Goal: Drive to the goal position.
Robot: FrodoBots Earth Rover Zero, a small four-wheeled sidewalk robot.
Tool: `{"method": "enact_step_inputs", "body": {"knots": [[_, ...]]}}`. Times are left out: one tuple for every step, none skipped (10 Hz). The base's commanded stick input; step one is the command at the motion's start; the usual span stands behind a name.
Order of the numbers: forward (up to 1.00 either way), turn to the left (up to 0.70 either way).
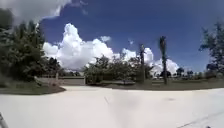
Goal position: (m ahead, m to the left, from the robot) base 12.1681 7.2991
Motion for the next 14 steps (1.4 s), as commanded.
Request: {"method": "enact_step_inputs", "body": {"knots": [[0.85, 0.00], [0.85, 0.00], [0.85, 0.00], [0.85, 0.00], [0.85, 0.00], [0.85, 0.00], [0.85, 0.00], [0.85, 0.00], [0.85, 0.00], [0.85, 0.30], [0.85, 0.34], [0.85, 0.34], [0.85, 0.34], [0.85, 0.00]]}}
